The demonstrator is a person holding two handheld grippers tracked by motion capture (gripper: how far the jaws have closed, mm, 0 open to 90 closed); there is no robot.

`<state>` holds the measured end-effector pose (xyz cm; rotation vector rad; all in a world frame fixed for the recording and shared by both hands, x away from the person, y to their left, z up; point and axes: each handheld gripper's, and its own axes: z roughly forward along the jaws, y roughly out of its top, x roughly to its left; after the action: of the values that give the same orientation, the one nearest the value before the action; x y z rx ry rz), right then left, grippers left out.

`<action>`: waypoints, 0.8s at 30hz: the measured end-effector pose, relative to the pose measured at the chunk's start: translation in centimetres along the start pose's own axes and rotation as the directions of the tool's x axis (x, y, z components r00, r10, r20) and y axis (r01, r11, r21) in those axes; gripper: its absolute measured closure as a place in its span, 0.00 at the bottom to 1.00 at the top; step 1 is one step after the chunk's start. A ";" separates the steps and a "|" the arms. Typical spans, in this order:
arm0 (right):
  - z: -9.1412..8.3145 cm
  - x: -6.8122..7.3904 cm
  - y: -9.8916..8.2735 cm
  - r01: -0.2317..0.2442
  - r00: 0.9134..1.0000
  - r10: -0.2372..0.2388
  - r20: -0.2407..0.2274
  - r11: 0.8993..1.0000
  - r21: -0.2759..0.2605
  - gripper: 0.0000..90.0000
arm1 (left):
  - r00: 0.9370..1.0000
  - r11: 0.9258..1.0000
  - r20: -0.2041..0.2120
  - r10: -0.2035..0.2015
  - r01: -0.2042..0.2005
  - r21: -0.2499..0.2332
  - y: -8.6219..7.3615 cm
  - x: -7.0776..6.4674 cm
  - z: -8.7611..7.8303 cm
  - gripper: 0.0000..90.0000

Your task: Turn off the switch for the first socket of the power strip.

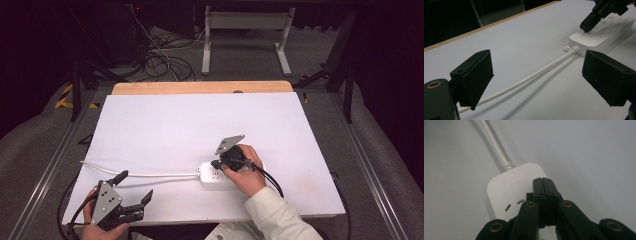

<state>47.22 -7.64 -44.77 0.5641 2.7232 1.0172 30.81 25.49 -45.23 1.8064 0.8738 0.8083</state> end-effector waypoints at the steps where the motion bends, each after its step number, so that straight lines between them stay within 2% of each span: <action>1: 0.0 0.0 0.0 0.000 1.000 0.000 0.001 1.000 0.001 1.00 | 1.000 1.000 0.001 0.002 -0.002 0.000 0.0 0.0 0.0 0.12; 18: 0.3 0.1 -0.1 0.009 1.000 -0.009 0.008 1.000 0.007 1.00 | 1.000 1.000 0.000 0.000 0.000 0.000 0.0 0.0 0.0 0.12; 24: 0.3 0.4 -0.2 0.017 1.000 -0.017 0.027 1.000 0.010 1.00 | 1.000 1.000 -0.003 0.007 -0.007 0.002 0.0 0.0 0.0 0.12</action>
<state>46.92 -7.42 -45.13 0.5515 2.7063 0.9861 30.81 25.51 -45.20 1.8114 0.8704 0.8151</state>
